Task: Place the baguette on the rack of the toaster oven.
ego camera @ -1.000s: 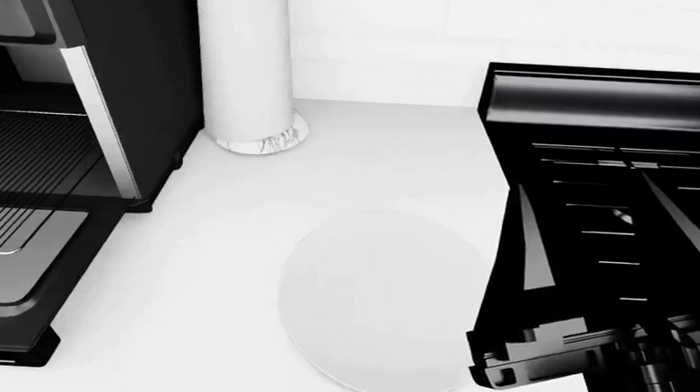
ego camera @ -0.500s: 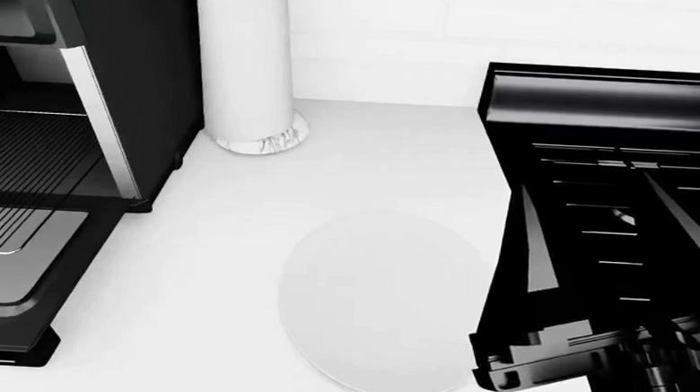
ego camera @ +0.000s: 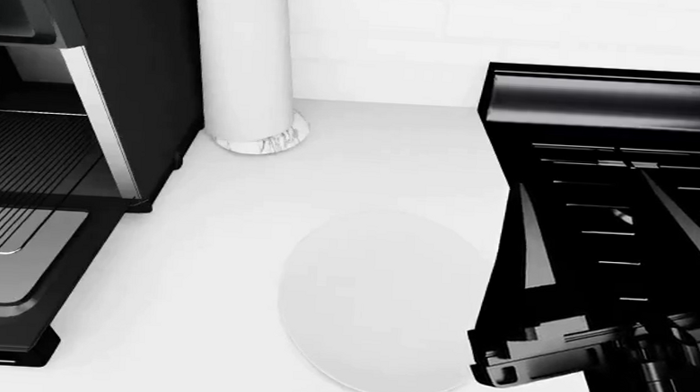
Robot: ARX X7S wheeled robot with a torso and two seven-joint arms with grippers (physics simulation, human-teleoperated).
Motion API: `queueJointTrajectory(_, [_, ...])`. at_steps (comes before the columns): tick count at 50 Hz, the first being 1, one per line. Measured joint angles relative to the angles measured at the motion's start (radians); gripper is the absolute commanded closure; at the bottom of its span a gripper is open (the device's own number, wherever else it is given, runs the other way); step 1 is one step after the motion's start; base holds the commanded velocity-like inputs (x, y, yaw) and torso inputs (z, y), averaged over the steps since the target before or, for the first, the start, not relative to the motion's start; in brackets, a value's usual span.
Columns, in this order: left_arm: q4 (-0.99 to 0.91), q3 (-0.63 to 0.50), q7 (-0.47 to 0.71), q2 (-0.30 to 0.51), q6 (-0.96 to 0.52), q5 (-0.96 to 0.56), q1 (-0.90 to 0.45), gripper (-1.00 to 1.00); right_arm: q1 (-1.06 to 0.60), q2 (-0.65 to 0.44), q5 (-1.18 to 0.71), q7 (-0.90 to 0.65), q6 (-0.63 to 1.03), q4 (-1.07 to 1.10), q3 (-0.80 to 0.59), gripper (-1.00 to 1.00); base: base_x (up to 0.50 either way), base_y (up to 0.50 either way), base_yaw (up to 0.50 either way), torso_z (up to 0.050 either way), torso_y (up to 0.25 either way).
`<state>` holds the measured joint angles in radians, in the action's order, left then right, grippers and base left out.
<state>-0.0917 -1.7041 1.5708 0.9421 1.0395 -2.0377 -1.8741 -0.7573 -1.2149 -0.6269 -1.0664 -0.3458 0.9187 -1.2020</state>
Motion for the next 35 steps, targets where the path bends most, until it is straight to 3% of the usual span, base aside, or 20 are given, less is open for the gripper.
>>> queueJointTrajectory(35, [0.015, 0.001, 0.0, 0.008, 0.0, 0.01, 0.018, 1.0, 0.011, -0.008, 0.001, 0.002, -0.01, -0.002, 0.005, -1.0, 0.0, 0.0, 0.0, 0.0, 0.0])
